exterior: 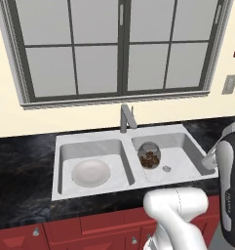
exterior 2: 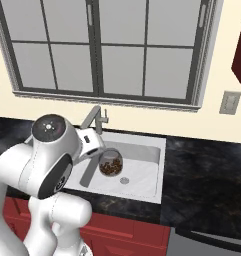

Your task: Pick the cup and jar and place them in the sink. Then turn on the water.

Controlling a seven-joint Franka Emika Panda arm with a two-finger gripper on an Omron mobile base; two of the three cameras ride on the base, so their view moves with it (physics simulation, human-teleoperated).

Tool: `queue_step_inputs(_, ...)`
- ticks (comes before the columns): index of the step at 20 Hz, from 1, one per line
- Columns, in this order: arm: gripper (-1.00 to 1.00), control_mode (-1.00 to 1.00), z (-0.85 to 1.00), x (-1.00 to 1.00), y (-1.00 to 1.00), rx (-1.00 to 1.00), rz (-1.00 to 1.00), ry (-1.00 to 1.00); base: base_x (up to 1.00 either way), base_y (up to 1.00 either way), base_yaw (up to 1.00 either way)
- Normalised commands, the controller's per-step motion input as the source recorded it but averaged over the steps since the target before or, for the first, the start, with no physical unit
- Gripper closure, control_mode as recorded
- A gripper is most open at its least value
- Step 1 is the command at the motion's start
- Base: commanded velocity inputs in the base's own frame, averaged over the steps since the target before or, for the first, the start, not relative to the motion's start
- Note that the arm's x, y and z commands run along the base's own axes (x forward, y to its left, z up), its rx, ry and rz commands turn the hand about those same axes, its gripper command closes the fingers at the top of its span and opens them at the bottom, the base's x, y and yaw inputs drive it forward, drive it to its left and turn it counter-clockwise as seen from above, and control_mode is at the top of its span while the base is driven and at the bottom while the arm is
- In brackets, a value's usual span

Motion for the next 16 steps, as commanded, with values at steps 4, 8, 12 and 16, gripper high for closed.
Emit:
queue_step_inputs(4,-1.00,-1.00,0.34,0.37,0.09,0.00,0.00,0.01,0.00,0.00,0.00)
queue_step_inputs(8,-1.00,1.00,0.03,0.10,0.01,0.00,0.00,0.01,0.21,0.06,0.00)
queue_step_inputs(12,-1.00,1.00,0.00,0.00,0.00,0.00,0.00,0.00,0.08,0.01,0.00)
queue_step_inputs(16,-1.00,1.00,0.00,0.00,0.00,0.00,0.00,0.00,-0.10,0.08,0.01)
